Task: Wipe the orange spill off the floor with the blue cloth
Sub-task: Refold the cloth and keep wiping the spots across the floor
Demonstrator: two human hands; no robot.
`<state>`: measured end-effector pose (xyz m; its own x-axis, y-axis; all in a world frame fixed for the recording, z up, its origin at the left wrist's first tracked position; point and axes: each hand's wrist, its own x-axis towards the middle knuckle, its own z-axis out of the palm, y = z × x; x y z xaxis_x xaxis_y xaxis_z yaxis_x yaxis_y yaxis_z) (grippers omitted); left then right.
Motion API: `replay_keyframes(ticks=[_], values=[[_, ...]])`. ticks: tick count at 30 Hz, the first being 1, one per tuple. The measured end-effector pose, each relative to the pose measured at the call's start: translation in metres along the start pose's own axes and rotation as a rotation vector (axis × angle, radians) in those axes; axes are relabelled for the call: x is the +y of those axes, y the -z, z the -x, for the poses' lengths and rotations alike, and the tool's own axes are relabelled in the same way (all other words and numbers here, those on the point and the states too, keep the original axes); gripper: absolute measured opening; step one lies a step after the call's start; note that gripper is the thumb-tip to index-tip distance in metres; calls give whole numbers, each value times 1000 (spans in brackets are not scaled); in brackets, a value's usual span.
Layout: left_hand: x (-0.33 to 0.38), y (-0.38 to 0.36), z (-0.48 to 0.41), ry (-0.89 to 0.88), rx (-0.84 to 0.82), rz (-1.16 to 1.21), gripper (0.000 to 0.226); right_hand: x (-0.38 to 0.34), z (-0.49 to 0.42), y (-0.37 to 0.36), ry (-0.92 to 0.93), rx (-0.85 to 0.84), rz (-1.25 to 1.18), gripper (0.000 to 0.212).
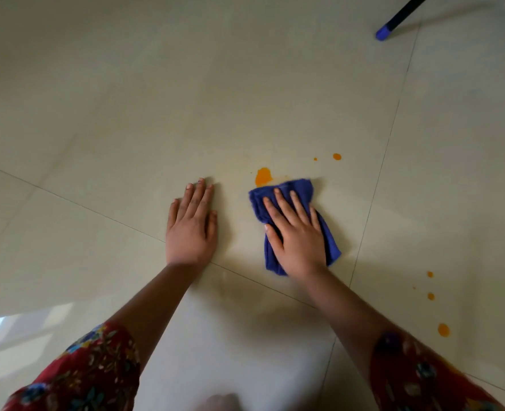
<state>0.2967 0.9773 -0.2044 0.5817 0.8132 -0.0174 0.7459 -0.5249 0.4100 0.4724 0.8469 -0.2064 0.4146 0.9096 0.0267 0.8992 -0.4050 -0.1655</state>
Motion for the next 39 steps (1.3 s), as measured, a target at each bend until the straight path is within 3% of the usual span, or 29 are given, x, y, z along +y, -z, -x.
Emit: replay_keyframes(ticks=[2,4,8,12,15,17,21,24,26,30,31,35,37,39], values=[[1,0,-1,9,7,-14,54,-19,29,-3,-27,30,8,51],[2,0,-2,18,17,-19,54,-39,38,-6,102,18,-8,51],[3,1,-1,9,16,-5,54,-46,-27,-7,255,-35,-54,48],[2,1,0,9,9,-10,53,-7,-76,-3,39,-8,-28,51],[2,-1,0,20,7,-27,53,8,-40,-1,-214,56,-11,53],[4,-2,-1,29,21,-35,54,-12,-5,-4,-258,63,10,54],[6,-3,-2,40,40,-31,53,-58,-12,-9,121,14,-59,50],[3,-1,-2,35,29,-24,55,-57,-73,-7,253,-66,-49,51],[2,-1,-1,22,10,-37,55,-26,-104,-6,145,-68,-6,56],[6,-3,-1,41,26,-48,56,8,-78,-5,-350,90,-29,56],[8,-4,-2,46,35,-60,56,-5,-57,-6,-341,86,-25,56],[7,-5,-2,44,43,-79,55,-54,-38,-12,228,-44,-57,53],[5,-3,-2,22,21,-63,54,-41,-86,-9,235,-44,-38,54],[3,-1,-1,19,2,-56,55,-10,-124,-6,83,-68,-6,55]])
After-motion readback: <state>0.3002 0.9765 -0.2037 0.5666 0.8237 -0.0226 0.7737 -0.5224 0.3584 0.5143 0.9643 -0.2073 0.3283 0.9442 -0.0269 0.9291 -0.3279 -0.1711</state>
